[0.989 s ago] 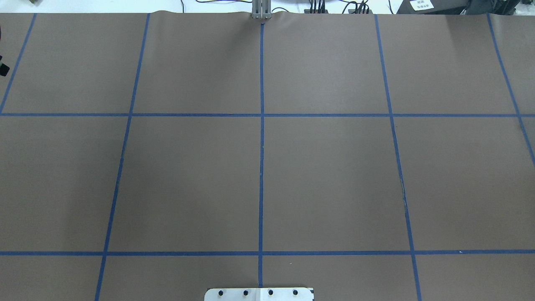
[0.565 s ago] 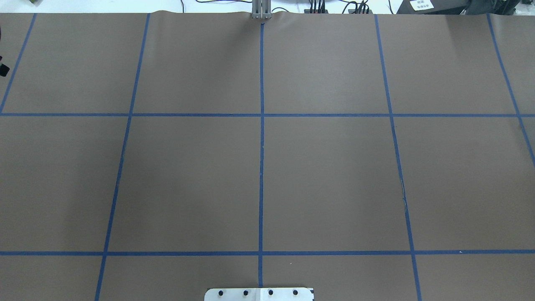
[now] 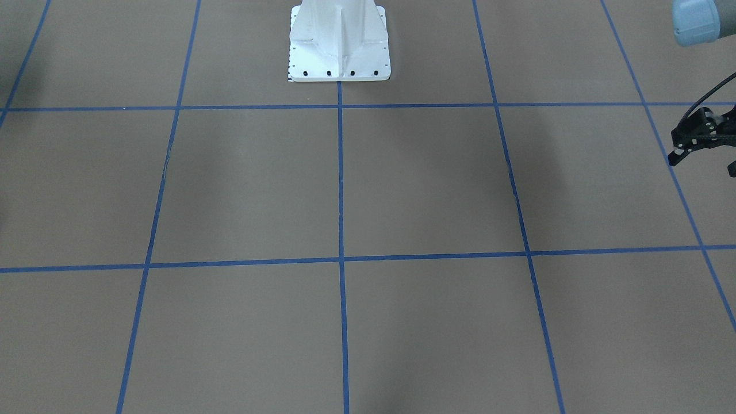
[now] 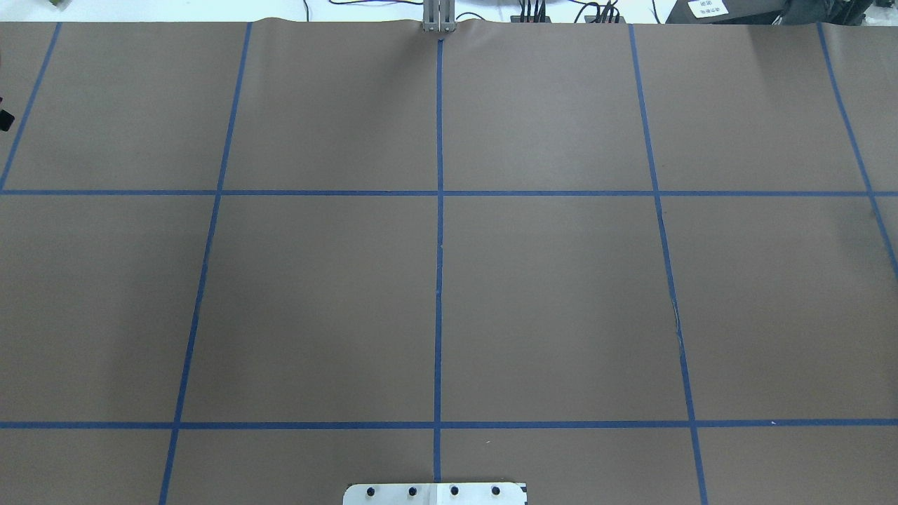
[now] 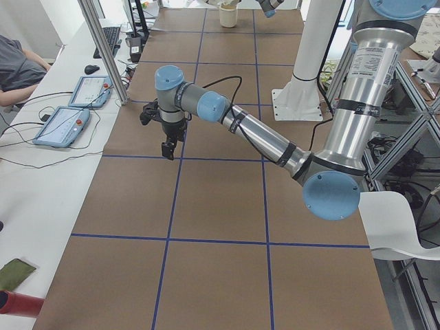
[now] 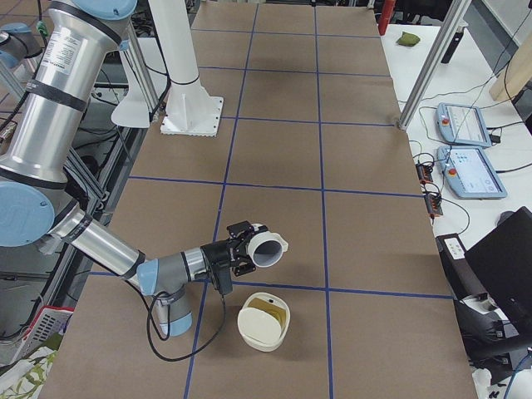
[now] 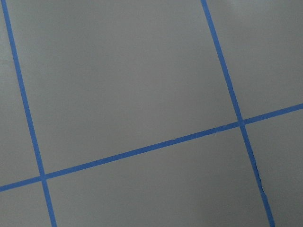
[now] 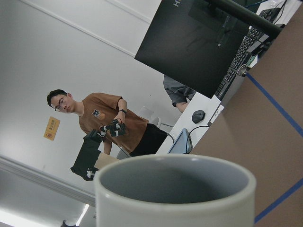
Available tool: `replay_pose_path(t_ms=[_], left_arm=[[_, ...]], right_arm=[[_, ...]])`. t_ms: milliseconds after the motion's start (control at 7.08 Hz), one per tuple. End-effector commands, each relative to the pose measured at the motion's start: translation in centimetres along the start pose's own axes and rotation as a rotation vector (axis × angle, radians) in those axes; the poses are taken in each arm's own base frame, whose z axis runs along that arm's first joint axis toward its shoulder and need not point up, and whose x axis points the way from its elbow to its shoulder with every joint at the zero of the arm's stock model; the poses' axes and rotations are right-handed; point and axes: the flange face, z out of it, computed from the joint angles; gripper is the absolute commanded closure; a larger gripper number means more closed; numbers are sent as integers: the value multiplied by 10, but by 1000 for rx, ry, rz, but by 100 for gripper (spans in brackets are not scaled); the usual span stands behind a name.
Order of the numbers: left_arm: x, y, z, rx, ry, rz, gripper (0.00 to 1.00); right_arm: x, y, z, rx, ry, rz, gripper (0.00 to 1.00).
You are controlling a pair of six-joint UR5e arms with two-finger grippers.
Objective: Left arm hands cup to right arm to dump lemon
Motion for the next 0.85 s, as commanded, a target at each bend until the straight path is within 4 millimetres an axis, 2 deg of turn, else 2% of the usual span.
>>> replay_pose_path(t_ms=[0, 283, 565, 706], left_arm=[[-1, 1, 1, -2, 1, -4, 0], [4, 0, 0, -3, 23, -3, 0], [14, -9, -6, 15, 30, -68, 0], [23, -14, -11, 18, 58, -85, 0]], right_arm=[[-15, 4, 36, -57, 50, -351, 100], [-46, 9, 104, -81, 19, -501, 100], [-62, 15, 177, -119, -7, -801, 100], [-69, 16, 205, -129, 9, -861, 100]])
